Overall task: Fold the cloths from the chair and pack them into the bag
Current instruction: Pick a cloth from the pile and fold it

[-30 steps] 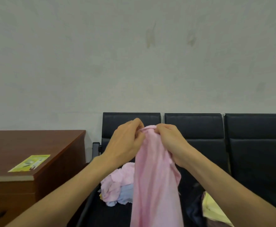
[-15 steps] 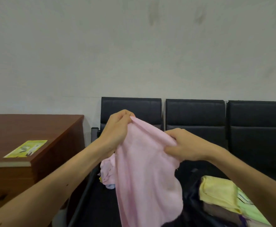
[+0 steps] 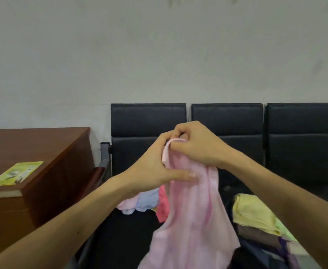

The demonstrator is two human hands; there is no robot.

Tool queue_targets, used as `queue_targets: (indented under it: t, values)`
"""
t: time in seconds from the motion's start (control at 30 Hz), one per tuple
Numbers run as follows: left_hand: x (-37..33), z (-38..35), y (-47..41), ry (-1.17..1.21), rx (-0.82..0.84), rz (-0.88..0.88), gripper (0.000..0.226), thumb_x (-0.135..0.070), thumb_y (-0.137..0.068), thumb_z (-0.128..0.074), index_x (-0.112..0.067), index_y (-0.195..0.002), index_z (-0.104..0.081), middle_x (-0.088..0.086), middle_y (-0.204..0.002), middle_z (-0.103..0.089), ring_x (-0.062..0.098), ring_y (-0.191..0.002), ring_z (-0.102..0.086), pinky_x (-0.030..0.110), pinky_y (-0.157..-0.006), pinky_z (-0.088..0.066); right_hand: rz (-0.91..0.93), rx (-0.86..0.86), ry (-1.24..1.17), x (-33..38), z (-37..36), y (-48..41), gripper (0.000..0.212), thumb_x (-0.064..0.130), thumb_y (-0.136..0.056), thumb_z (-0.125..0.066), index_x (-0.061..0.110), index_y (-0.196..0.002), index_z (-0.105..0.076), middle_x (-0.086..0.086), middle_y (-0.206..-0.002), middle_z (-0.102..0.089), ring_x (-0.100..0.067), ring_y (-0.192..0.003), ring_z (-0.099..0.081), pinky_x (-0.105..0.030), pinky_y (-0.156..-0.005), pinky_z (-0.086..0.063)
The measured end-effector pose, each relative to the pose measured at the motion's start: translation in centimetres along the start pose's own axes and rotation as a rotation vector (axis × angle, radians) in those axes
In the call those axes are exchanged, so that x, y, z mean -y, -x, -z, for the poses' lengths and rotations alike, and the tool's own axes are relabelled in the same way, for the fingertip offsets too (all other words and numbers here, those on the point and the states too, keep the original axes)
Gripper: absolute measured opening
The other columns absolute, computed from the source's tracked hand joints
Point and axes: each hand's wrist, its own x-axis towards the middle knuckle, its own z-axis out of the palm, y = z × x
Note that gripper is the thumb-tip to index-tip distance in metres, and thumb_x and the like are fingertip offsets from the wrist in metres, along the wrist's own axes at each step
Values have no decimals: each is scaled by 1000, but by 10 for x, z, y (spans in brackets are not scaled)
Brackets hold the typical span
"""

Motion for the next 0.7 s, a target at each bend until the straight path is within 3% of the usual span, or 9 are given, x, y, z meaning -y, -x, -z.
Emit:
queue_targets:
  t: [0.13, 0.23, 0.3, 0.4, 0.47, 0.57, 0.7]
  values:
    - [1, -4, -7, -134, -136, -95, 40, -14, -77, -82, -26, -110, -65, -15, -96, -73, -1, -90, -69, 13, -71, -51, 51, -19, 90, -1, -9, -6, 21, 26, -76, -75, 23, -76, -54, 11, -61, -57, -3, -54, -50, -19, -54, -41]
    - [8, 7, -7, -236, -90, -149, 11, -19, -89, -72, -23, -100, -74, -1, -89, -75, 14, -83, -71, 29, -69, -56, 4, 15, -50, -14, -6, 3, 40, 41, -70, -85, 24, -87, -54, 8, -58, -61, 0, -51, -52, -16, -51, -41]
    - [15, 9, -5, -231, -112, -143, 18, -24, -98, -61, -14, -95, -76, 8, -85, -73, 24, -80, -69, 40, -70, -55, -25, 91, -134, -30, -13, 16, 48, 38, -65, -90, 25, -95, -55, 8, -70, -68, -1, -60, -61, -16, -54, -47]
    - [25, 14, -3, -204, -240, -118, 26, -27, -102, -51, -18, -99, -75, -4, -89, -73, 11, -85, -68, 26, -74, -56, -37, 195, 14, -68, -34, 38, 41, 35, -71, -86, 30, -102, -59, 12, -98, -66, -4, -86, -64, -22, -72, -54]
    - [32, 20, 0, -153, -348, -50, 26, -32, -102, -49, -25, -101, -73, -10, -92, -72, 4, -89, -67, 22, -74, -56, -101, 237, 101, -96, -40, 52, 23, 25, -79, -77, 35, -92, -61, 13, -95, -65, -2, -85, -61, -18, -71, -50]
    - [52, 29, 11, -132, -384, 41, 23, -38, -101, -48, -34, -99, -71, -18, -89, -71, 0, -86, -67, 24, -73, -53, -210, 140, 142, -135, -34, 70, 22, 9, -78, -72, 28, -77, -62, 10, -78, -64, -12, -76, -61, -17, -62, -43]
    - [84, 30, 30, -120, -363, 61, 24, -36, -100, -51, -27, -103, -73, -12, -91, -73, 8, -84, -70, 23, -69, -57, -316, -37, 174, -159, -30, 86, 19, 20, -81, -78, 29, -74, -64, 12, -72, -65, -4, -70, -60, -19, -59, -41]
